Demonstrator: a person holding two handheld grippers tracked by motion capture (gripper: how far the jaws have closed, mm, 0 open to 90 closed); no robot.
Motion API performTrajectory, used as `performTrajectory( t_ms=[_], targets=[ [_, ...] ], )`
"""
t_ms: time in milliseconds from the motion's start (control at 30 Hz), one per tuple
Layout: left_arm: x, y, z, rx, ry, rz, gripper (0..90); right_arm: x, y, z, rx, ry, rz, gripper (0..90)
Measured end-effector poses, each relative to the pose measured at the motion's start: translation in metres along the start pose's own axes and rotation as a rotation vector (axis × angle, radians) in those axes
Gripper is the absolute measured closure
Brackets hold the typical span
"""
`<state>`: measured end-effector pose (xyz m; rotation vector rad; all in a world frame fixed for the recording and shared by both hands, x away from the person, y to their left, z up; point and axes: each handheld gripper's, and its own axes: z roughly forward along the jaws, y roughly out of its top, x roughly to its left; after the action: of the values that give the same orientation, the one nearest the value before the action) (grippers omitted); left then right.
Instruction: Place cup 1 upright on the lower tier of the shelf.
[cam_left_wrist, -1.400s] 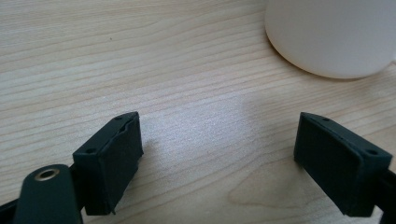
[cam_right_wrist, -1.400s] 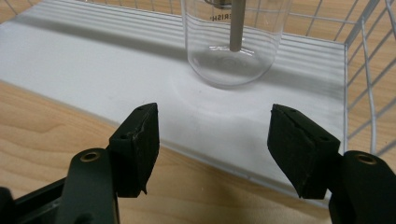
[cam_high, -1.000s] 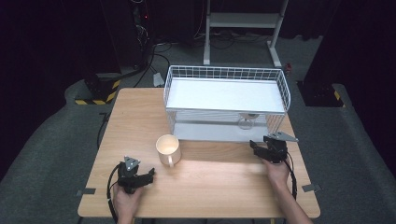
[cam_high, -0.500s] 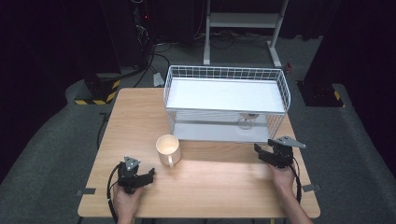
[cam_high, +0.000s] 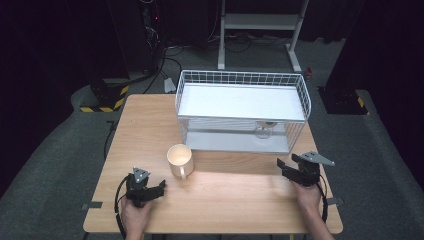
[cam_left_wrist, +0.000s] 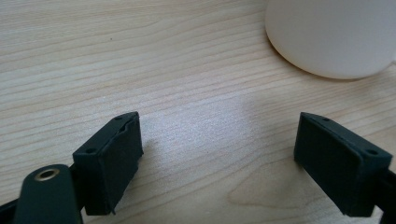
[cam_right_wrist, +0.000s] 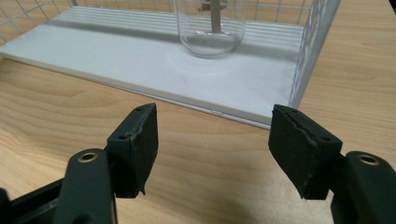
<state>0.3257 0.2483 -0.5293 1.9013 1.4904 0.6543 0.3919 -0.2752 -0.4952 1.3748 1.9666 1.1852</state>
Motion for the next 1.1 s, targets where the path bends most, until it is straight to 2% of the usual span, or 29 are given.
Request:
performTrajectory(
  t_ms=[300,700,967,1033,1100],
  targets=[
    [0.000,0.000,0.000,0.000,0.000,0.000,15.5,-0.001,-0.006,-0.007,-0.010,-0.001,-0.001,33.4],
    [0.000,0.000,0.000,0.000,0.000,0.000,15.5,-0.002,-0.023,-0.015,0.013,-0.016,-0.006,33.0],
    [0.000,0.000,0.000,-0.001,-0.003,-0.003,15.6,-0.004,-0.033,-0.014,0.050,-0.025,-0.024,32.7],
    [0.000,0.000,0.000,-0.001,-0.005,-0.001,15.5,-0.005,-0.037,-0.013,0.090,-0.027,-0.019,32.0],
    [0.000,0.000,0.000,-0.001,-0.004,-0.001,15.3,-0.004,-0.037,-0.013,0.101,-0.033,-0.025,32.0]
  ],
)
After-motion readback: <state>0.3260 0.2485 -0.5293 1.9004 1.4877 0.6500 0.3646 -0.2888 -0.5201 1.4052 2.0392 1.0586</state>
